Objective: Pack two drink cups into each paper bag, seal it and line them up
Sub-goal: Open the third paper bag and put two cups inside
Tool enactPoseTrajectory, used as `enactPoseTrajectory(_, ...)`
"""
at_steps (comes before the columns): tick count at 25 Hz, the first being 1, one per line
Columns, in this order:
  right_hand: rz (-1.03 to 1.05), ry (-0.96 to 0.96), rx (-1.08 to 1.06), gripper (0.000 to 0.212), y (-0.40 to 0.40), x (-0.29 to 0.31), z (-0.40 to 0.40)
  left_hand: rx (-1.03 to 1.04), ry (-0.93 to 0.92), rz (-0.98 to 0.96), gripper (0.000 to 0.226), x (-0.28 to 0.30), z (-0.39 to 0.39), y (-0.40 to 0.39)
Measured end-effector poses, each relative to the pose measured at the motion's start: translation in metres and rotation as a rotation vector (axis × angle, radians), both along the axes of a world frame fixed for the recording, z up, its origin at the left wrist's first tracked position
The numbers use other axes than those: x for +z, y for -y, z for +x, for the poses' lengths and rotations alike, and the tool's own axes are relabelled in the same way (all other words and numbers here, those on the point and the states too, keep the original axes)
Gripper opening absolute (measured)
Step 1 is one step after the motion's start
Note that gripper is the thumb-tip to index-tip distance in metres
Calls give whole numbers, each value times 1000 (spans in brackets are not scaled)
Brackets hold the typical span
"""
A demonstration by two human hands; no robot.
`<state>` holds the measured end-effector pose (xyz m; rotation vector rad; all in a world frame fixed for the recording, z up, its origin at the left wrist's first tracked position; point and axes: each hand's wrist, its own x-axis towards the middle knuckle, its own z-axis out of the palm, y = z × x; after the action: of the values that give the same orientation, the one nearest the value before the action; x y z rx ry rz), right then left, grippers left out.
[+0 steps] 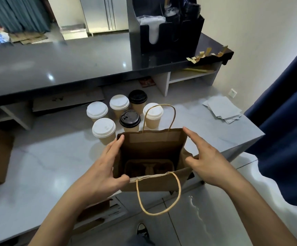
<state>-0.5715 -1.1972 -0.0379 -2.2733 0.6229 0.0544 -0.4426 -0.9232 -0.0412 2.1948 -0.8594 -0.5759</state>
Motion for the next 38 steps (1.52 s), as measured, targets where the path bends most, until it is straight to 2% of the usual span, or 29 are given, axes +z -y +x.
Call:
enactPoseTrajectory(11,-28,-26,205,80,30,4,78,231,-60,36,105,-6,22,13)
enactPoseTrajectory(22,43,-43,416,80,53,6,125,442,-60,62,104,-5,16,20)
enactPoseTrajectory(28,59,134,320,56,63,17,140,476,-37,71,104,-11,13,26)
enactPoseTrajectory(32,22,210,222,42,78,0,177,496,-39,61,103,-13,10,25)
enactPoseTrajectory(35,-50,161,234,49,86,-25,208,503,-56,62,103,-13,8,26)
enactPoseTrajectory(38,-182,48,332,69,89,-51,231,510,-64,70,104,-12,7,28)
